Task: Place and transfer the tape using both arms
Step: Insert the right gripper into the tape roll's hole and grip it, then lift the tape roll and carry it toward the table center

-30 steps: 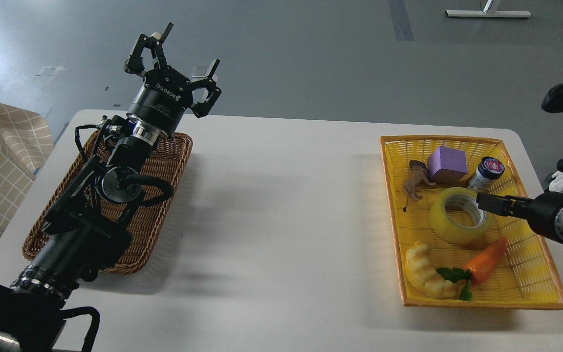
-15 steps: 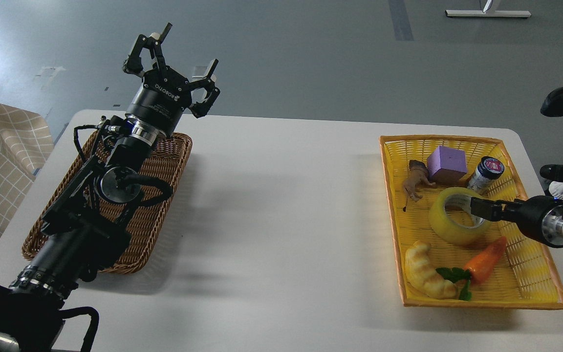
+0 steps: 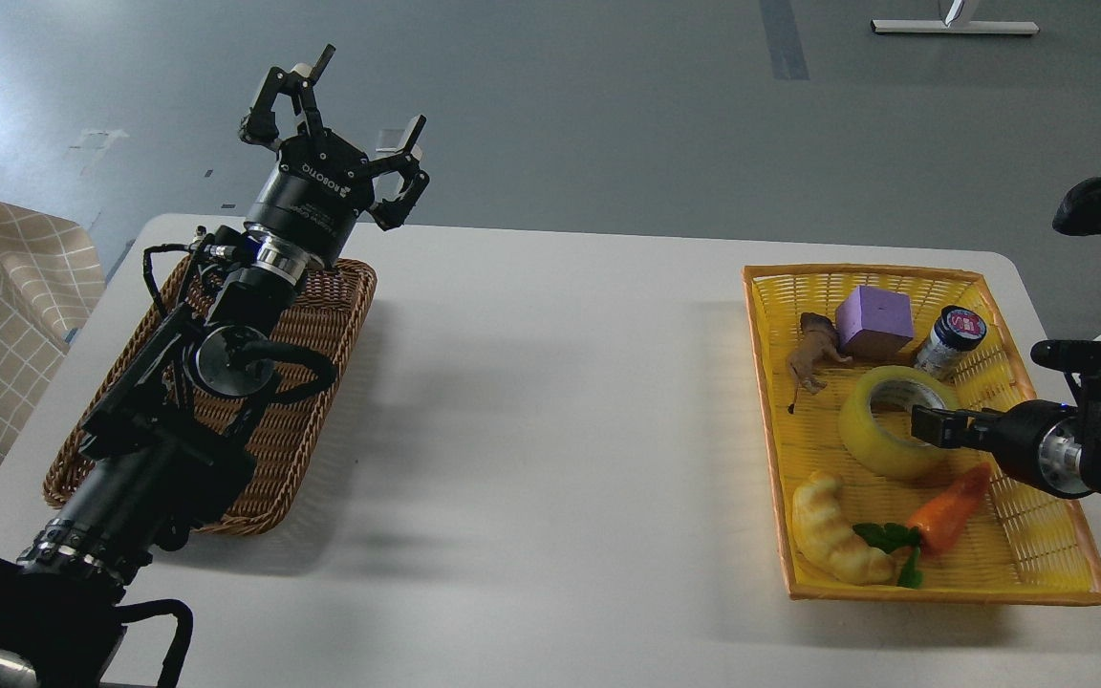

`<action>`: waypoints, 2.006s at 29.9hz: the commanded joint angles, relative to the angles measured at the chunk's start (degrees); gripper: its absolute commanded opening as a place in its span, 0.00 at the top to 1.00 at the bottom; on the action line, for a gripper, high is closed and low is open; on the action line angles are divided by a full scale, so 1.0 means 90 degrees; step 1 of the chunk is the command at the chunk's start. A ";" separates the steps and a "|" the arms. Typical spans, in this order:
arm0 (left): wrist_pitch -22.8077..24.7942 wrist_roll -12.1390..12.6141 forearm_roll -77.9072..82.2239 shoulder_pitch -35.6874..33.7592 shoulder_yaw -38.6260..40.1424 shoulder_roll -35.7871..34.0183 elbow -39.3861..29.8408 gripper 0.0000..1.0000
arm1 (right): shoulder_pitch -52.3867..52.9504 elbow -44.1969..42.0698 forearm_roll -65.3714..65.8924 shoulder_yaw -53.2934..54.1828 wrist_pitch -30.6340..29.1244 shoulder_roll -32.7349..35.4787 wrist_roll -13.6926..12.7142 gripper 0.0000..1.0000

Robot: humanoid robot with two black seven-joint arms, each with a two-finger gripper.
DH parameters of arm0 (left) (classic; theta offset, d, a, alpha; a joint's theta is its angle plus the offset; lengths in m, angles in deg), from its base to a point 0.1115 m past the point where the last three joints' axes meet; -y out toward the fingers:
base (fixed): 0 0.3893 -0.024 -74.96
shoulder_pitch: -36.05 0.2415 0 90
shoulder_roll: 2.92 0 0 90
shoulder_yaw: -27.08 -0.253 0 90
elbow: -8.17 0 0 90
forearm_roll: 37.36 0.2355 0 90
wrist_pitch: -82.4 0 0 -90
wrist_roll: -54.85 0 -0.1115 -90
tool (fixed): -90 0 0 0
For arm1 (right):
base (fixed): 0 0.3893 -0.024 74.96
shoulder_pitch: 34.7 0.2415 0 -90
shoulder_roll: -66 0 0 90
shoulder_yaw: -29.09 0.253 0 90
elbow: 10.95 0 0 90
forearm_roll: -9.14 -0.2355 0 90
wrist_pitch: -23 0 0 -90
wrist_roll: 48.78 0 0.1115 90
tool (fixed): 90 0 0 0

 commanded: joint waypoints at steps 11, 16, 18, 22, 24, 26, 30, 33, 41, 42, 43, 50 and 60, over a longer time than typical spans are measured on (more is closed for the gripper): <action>0.0000 0.0001 0.0000 0.0010 -0.0005 0.0030 0.0001 0.02 | 0.0105 -0.0391 -0.0042 -0.0011 0.0000 -0.0183 0.0036 1.00; 0.0000 0.0001 0.0000 0.0010 -0.0014 0.0021 0.0001 0.02 | 0.0213 -0.0391 -0.0081 -0.0011 0.0000 -0.0144 0.0056 1.00; 0.0000 0.0001 0.0000 0.0010 -0.0014 0.0030 0.0001 0.02 | 0.0213 -0.0382 -0.0072 -0.0011 0.0000 -0.0134 0.0056 1.00; 0.0000 0.0001 0.0000 0.0010 -0.0005 0.0021 0.0001 0.02 | 0.0427 -0.0226 -0.0120 0.0009 0.0000 -0.0115 0.0066 1.00; 0.0000 0.0001 0.0000 0.0010 -0.0005 0.0011 0.0001 0.02 | 0.0525 0.0036 -0.0130 0.0038 0.0000 -0.0047 0.0104 1.00; 0.0000 0.0001 0.0000 0.0010 -0.0005 0.0021 0.0001 0.02 | 0.0545 0.0281 -0.0140 0.0096 0.0000 0.0099 0.0163 1.00; 0.0000 0.0001 0.0000 0.0010 0.0005 0.0030 0.0001 0.02 | 0.0584 0.1237 -0.0295 0.0243 0.0000 0.0461 0.0261 1.00; 0.0000 0.0001 0.0000 0.0010 -0.0005 0.0030 -0.0009 0.02 | 0.0632 0.1570 -0.0413 0.0272 0.0000 0.0461 0.0261 1.00; 0.0000 0.0001 -0.0010 0.0010 0.0005 0.0021 0.0001 0.02 | 0.1237 0.1777 -0.0404 0.0185 0.0000 0.0277 0.0261 1.00; 0.0000 0.0001 -0.0010 0.0010 0.0005 0.0030 0.0001 0.02 | 0.1354 0.1767 -0.0404 0.0117 0.0000 0.0053 0.0261 1.00; 0.0000 -0.0009 -0.0010 0.0010 0.0005 0.0030 0.0001 0.02 | 0.1423 0.1757 -0.0404 0.0058 0.0000 -0.0055 0.0261 1.00; 0.0000 0.0001 -0.0010 0.0010 -0.0004 0.0099 0.0001 0.02 | 0.2350 0.1358 -0.0365 -0.1064 0.0000 -0.0982 0.0251 1.00; 0.0000 0.0000 -0.0010 0.0010 0.0005 0.0079 0.0001 0.02 | 0.2771 0.0293 -0.0316 -0.1885 0.0000 -0.2145 0.0242 1.00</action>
